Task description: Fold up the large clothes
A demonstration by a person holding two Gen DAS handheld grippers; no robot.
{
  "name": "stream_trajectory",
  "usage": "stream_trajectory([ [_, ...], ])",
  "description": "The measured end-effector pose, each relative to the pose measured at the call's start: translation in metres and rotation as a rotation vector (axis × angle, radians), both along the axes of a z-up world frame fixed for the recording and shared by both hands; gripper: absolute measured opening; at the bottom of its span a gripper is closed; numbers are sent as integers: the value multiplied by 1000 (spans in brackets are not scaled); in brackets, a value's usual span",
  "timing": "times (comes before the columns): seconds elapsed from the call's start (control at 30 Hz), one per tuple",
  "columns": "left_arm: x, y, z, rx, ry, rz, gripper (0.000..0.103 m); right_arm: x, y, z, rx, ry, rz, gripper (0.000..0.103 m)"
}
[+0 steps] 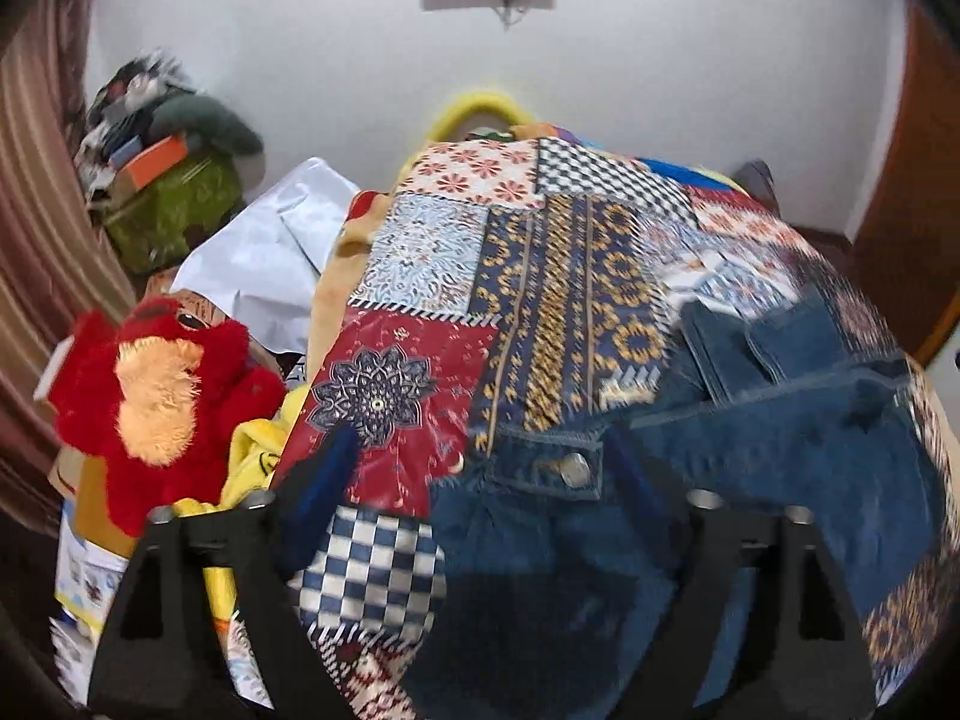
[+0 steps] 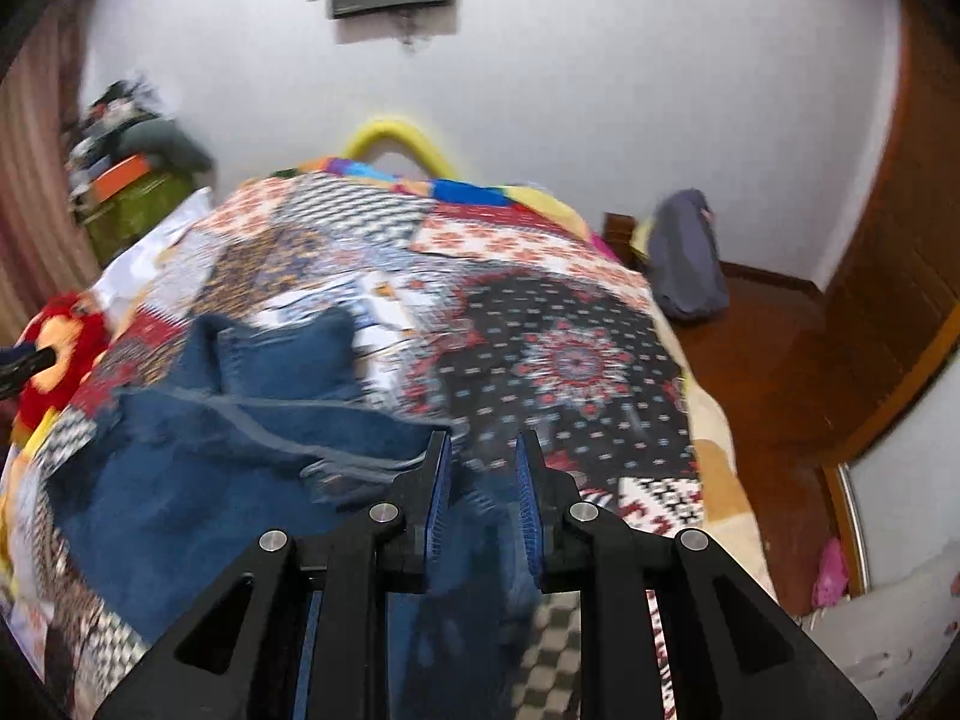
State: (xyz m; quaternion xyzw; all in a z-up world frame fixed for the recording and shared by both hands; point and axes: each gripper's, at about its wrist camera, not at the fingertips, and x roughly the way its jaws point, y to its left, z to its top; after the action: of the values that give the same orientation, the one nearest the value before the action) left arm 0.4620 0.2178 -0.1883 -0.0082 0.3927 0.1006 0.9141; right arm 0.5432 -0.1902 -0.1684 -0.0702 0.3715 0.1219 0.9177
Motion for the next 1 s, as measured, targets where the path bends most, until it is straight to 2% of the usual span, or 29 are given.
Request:
stream_trajectory([
  [0.03,-5,-5,-1,15,7,-15,96,-6,6,-1,-2,3,20,17],
  [0.13,-10,-20,-12,54,49,-54,97,-19,28,-8,-16,33,83,17],
  [0.3,-6,-42,-46,33,134,-115,97,-28,60,-38,-30,123,161,17],
  [0.5,23,-59,-94,38,242,-141,97,-15,88,-79,-52,242,217,17],
  [0.63,39,-60,-101,108,227,-149,98,8,101,-103,-111,277,218,17],
  [0.7,50,-54,-100,196,217,-105,98,24,100,-106,-93,276,209,17],
  [0.77,63,-40,-102,243,232,-70,98,45,92,-102,-56,269,155,17],
  [0.8,68,-33,-103,232,241,-67,100,54,89,-100,-33,275,138,17],
  [0.83,73,-22,-103,188,249,-60,103,62,85,-97,-13,274,115,17],
  [0.93,79,-1,-100,93,240,-17,103,82,72,-86,30,240,59,17],
  [1.0,82,9,-94,44,224,27,103,87,65,-81,75,257,46,17],
])
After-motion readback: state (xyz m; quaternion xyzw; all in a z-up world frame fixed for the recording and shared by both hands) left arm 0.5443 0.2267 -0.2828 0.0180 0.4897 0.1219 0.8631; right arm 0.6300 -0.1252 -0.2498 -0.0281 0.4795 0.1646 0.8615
